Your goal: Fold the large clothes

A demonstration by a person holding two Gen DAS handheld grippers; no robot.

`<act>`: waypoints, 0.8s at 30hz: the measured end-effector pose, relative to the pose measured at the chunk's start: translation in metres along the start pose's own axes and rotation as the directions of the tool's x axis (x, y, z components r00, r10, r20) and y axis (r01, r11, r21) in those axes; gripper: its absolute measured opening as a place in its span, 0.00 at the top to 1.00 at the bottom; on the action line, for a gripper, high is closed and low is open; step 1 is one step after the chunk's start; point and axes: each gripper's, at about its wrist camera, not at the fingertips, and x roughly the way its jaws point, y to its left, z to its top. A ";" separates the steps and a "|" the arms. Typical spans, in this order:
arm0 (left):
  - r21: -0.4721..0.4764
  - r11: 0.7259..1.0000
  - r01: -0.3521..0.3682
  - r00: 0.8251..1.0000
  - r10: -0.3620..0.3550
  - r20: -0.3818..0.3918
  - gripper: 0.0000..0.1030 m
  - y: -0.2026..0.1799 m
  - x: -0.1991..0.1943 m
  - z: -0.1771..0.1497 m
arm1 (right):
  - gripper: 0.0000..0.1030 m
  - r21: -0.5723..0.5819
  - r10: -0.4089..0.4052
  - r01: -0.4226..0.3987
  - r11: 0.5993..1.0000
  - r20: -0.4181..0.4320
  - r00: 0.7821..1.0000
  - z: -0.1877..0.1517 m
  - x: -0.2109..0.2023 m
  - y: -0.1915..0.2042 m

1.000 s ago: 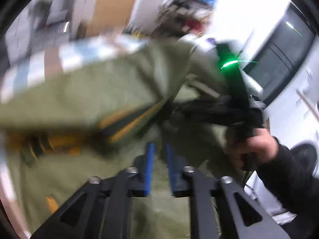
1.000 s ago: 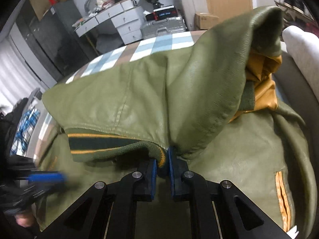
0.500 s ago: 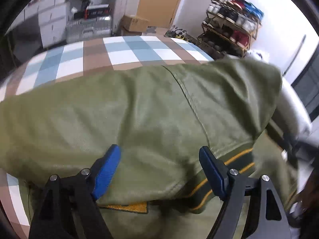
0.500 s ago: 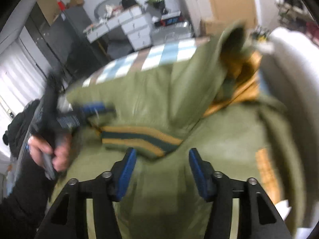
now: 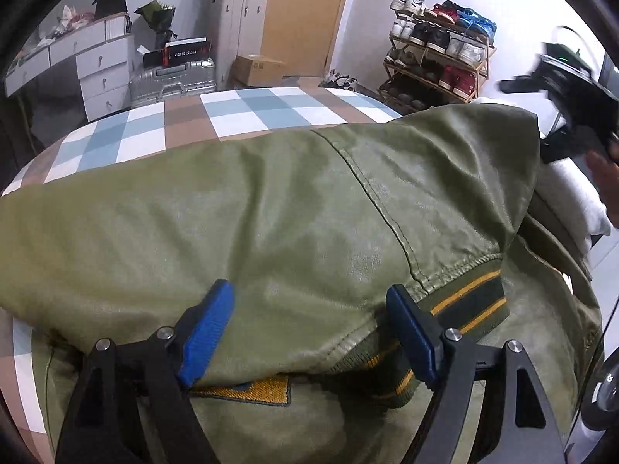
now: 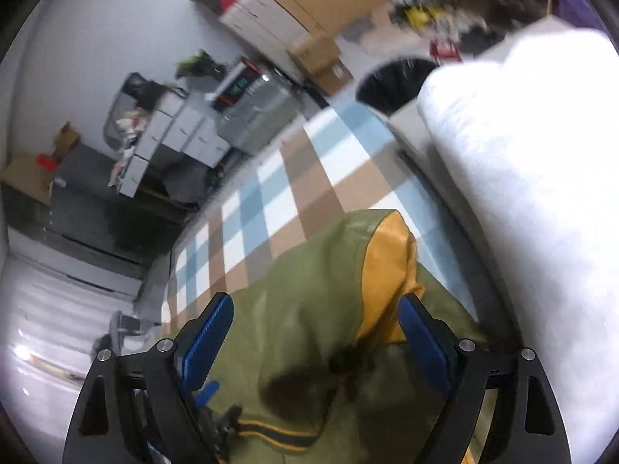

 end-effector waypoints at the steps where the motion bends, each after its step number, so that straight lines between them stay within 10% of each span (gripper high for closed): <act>1: -0.001 1.000 0.002 1.000 -0.002 0.002 0.26 0.000 -0.001 0.000 | 0.15 0.004 -0.027 0.028 1.000 -0.037 0.999 0.007 0.010 -0.002; 4: -0.004 1.000 0.009 1.000 -0.009 0.005 0.26 0.002 0.000 -0.001 | 0.16 0.022 -0.178 0.180 0.984 -0.073 0.981 0.008 0.027 -0.009; 9: 0.000 1.000 0.005 1.000 -0.005 0.005 0.26 0.001 -0.001 -0.003 | 0.17 0.050 -0.155 0.166 0.985 -0.176 0.972 0.019 0.064 -0.012; 12: 0.000 1.000 0.008 1.000 -0.008 0.007 0.26 0.001 -0.002 -0.004 | 0.55 0.010 -0.172 0.174 0.985 -0.128 0.977 0.022 0.055 0.001; 18: -0.003 1.000 0.012 1.000 -0.012 0.007 0.26 0.000 -0.003 -0.004 | 0.67 -0.194 -0.130 0.138 0.971 0.055 0.990 0.029 0.027 0.049; 24: 0.013 1.000 -0.005 1.000 0.005 0.001 0.26 -0.004 -0.004 -0.006 | 0.65 -0.434 -0.406 0.383 0.816 0.043 0.913 0.000 0.063 0.032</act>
